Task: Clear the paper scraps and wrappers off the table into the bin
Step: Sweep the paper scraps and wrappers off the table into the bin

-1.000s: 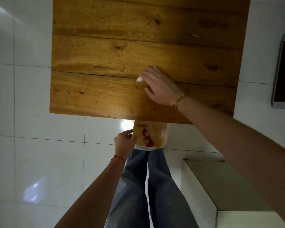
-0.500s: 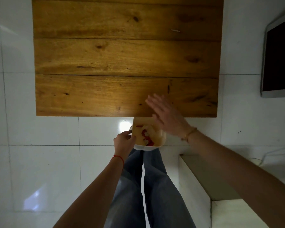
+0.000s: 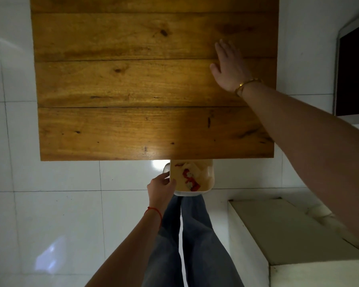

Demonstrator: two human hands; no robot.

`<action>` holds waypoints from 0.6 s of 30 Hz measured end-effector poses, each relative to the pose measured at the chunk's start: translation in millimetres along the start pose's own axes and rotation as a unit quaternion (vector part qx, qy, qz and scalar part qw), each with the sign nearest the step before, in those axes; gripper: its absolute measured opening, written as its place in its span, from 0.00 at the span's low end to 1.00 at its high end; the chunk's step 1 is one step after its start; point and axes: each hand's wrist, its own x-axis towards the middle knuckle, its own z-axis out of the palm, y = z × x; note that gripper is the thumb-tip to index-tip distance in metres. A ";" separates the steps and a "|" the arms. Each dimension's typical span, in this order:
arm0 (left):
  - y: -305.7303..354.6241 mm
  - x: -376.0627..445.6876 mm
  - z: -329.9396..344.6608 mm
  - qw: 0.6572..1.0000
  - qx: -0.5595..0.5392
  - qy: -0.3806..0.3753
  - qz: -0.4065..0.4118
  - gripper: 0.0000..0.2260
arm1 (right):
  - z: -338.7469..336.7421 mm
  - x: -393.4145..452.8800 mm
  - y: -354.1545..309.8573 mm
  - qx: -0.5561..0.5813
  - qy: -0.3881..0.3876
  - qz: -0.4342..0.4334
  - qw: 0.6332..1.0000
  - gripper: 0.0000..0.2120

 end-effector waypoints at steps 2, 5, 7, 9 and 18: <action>1.0 0.5 1.6 1.000 0.000 -0.003 0.001 0.12 | 2.5 -0.1 -0.4 -0.002 -0.006 -0.005 1.000 0.29; 2.9 -1.2 0.6 1.000 0.009 0.001 0.002 0.13 | 9.5 -18.4 -4.7 -0.017 0.014 -0.059 0.998 0.27; 3.8 -3.2 -0.8 1.000 0.011 0.002 0.001 0.13 | 20.6 -46.5 -9.1 -0.028 0.021 -0.111 0.993 0.25; 3.8 -4.9 -2.0 1.000 0.013 0.005 -0.001 0.13 | 38.8 -82.0 -15.6 -0.033 0.005 -0.143 0.989 0.26; -10.9 -19.1 -9.8 1.000 0.003 0.021 -0.008 0.14 | 134.2 -240.8 -51.5 -0.027 -0.091 -0.228 0.969 0.25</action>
